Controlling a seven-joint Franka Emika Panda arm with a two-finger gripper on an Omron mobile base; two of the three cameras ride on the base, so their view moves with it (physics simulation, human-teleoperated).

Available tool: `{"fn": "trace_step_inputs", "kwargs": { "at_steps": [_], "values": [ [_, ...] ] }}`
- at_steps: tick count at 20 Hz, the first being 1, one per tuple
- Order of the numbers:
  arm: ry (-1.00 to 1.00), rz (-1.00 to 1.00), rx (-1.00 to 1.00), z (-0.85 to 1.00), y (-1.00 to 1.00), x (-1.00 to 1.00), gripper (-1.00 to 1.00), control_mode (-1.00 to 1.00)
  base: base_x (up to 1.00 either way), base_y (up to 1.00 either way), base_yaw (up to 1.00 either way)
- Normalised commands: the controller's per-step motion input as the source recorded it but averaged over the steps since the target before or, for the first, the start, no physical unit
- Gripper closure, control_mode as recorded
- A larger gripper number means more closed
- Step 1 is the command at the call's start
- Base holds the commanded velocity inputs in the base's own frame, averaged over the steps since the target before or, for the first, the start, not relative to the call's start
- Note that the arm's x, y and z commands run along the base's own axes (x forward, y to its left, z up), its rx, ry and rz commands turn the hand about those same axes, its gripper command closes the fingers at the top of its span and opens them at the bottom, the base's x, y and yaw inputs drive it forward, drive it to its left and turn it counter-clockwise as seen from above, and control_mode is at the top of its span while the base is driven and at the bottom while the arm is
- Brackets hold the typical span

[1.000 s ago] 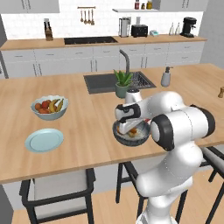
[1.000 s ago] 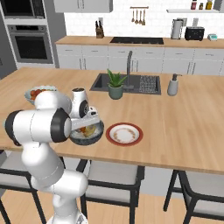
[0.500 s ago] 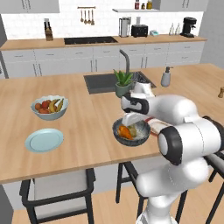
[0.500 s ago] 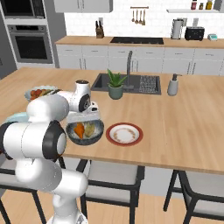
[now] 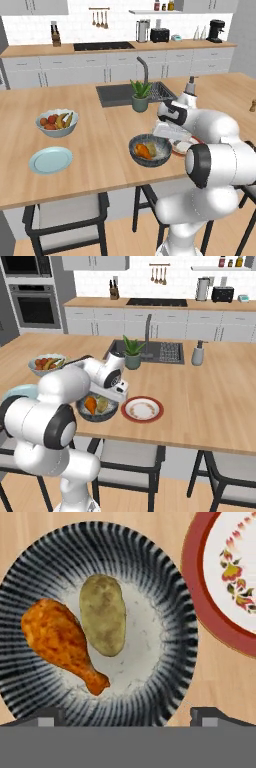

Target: Pick the chicken drumstick and potato from their plates and place them in the bowl. Then put the bowl in the fridge.

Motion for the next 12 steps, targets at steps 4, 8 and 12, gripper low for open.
{"fn": "trace_step_inputs", "kwargs": {
  "at_steps": [4, 8, 12],
  "values": [
    [0.12, -0.12, 0.00, -0.33, -0.31, 0.03, -1.00, -1.00, 0.00, 0.00, 0.00],
    [0.07, -0.06, 0.00, -0.47, -0.17, 0.00, -1.00, -1.00, 0.00, 0.00, 0.00],
    [0.00, 0.00, 0.01, -0.25, 0.05, 0.00, -1.00, -1.00, 0.00, 0.00, 0.00]
  ]
}}
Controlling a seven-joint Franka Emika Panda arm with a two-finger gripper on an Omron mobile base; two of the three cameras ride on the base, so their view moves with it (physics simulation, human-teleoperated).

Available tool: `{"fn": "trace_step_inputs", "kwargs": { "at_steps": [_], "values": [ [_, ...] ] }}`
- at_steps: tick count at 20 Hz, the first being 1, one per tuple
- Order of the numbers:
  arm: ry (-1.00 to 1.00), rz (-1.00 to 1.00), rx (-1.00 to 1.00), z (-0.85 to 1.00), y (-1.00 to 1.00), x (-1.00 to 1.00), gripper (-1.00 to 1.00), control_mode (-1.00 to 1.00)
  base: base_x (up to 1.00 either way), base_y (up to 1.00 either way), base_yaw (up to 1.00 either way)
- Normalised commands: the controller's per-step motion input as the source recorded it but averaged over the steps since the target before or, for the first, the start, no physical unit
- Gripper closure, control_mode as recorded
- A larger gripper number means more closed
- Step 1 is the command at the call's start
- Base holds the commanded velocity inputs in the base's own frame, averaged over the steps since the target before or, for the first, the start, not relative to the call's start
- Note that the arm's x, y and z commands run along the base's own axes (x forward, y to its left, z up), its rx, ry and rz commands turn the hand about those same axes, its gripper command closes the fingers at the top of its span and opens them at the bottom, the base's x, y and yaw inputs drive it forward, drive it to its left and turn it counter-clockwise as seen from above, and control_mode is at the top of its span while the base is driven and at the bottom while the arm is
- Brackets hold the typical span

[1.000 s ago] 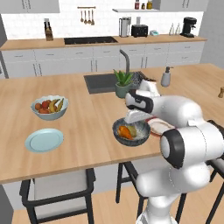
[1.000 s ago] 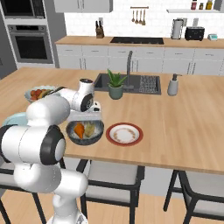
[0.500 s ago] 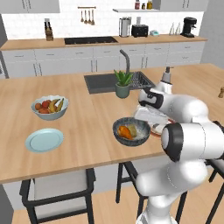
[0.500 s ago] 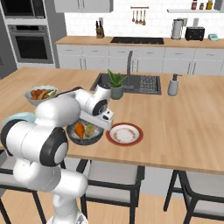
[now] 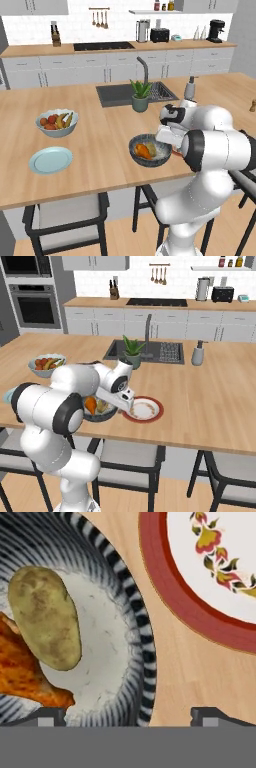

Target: Pick the chicken drumstick and potato from their plates and place them in the bowl. Then put the bowl in the fridge.

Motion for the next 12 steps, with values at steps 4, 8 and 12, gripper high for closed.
{"fn": "trace_step_inputs", "kwargs": {
  "at_steps": [4, 8, 12],
  "values": [
    [0.00, 0.00, 0.00, -0.22, 0.22, 0.00, -1.00, -1.00, 0.00, 0.00, 0.00],
    [0.00, 0.00, 0.00, -0.31, 0.20, 0.00, -1.00, -1.00, 0.00, 0.00, 0.00],
    [0.00, 0.00, 0.00, -0.24, 0.06, 0.00, -1.00, -1.00, 0.00, 0.00, 0.00]
  ]
}}
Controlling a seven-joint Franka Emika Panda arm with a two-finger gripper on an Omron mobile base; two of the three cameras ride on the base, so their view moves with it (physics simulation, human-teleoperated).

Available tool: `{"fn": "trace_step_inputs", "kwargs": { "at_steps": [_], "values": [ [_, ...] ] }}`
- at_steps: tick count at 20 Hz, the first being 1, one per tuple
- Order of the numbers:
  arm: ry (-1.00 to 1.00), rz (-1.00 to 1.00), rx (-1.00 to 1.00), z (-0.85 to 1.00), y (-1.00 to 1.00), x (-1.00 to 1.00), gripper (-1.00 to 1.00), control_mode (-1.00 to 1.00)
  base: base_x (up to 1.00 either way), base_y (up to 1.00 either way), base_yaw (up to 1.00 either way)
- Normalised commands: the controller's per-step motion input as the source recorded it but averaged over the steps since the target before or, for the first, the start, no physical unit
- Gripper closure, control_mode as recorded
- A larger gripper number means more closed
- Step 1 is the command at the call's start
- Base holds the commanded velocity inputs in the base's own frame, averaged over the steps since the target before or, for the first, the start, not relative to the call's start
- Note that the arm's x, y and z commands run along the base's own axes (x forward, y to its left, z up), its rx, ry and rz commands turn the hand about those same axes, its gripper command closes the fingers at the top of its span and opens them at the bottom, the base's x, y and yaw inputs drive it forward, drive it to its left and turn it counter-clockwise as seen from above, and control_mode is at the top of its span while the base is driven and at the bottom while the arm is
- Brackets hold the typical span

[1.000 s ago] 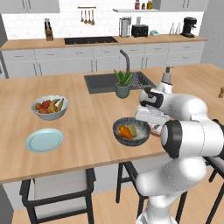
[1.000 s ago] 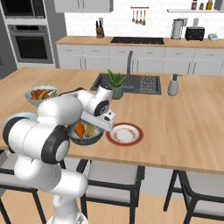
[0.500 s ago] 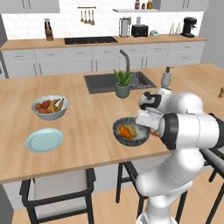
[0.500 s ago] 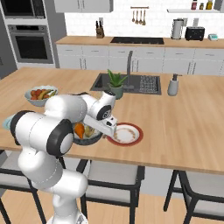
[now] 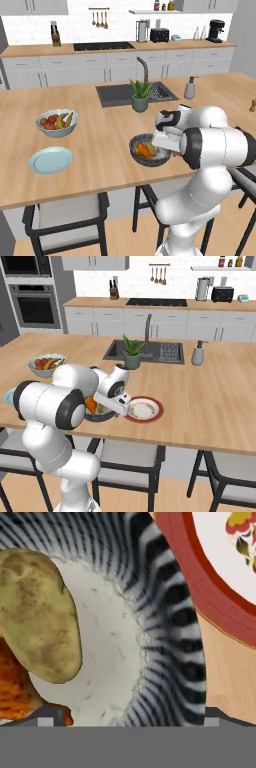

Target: Pick the chicken drumstick and potato from their plates and place them in the bowl. Then put the bowl in the fridge.

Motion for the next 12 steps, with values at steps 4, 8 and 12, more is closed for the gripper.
{"fn": "trace_step_inputs", "kwargs": {
  "at_steps": [4, 8, 12],
  "values": [
    [0.00, 0.00, 0.00, -0.18, 0.00, 0.00, -1.00, -1.00, 0.00, 0.00, 0.00],
    [0.00, 0.00, 0.00, -0.10, 0.02, 0.00, -1.00, -1.00, 0.00, 0.00, 0.00],
    [-0.04, 0.00, 0.00, 0.00, 0.17, 0.00, 1.00, -1.00, 0.00, 0.00, 0.00]
  ]
}}
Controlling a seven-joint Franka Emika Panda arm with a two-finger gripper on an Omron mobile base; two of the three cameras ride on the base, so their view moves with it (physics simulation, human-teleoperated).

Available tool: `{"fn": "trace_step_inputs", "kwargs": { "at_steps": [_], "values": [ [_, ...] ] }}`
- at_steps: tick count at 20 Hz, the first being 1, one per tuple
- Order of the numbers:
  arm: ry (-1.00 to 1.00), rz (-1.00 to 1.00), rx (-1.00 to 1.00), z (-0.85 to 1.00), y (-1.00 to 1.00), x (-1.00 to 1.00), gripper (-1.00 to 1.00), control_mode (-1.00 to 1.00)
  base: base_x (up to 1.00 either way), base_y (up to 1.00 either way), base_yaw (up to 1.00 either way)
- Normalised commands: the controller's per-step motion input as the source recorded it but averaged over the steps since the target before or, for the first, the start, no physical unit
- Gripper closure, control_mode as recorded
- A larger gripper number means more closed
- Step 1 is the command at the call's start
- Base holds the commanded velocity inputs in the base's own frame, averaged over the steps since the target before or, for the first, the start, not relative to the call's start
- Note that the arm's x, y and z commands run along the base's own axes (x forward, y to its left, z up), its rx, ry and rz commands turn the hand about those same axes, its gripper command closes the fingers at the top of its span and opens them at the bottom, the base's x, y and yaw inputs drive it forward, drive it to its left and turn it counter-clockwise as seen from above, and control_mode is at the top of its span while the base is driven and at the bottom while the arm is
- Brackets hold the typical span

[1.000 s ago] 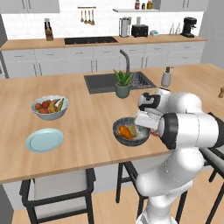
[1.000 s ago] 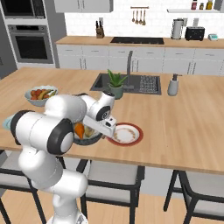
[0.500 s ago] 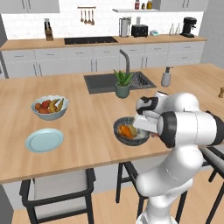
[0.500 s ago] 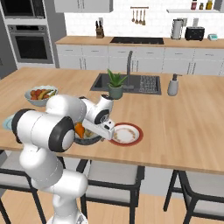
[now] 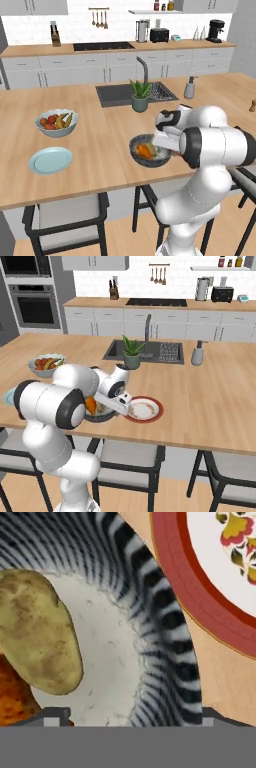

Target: Pick the chicken drumstick and potato from their plates and place them in the bowl. Then put the bowl in the fridge.

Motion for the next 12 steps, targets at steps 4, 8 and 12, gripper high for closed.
{"fn": "trace_step_inputs", "kwargs": {
  "at_steps": [4, 8, 12],
  "values": [
    [-0.07, -0.03, 0.00, -0.01, 0.13, 0.00, 1.00, -1.00, 0.00, 0.00, 0.00],
    [-0.05, -0.02, 0.00, -0.06, 0.05, -0.04, 1.00, -1.00, 0.00, 0.00, 0.00],
    [-0.04, -0.11, 0.00, -0.01, 0.06, -0.05, 1.00, -1.00, 0.00, 0.00, 0.00]
  ]
}}
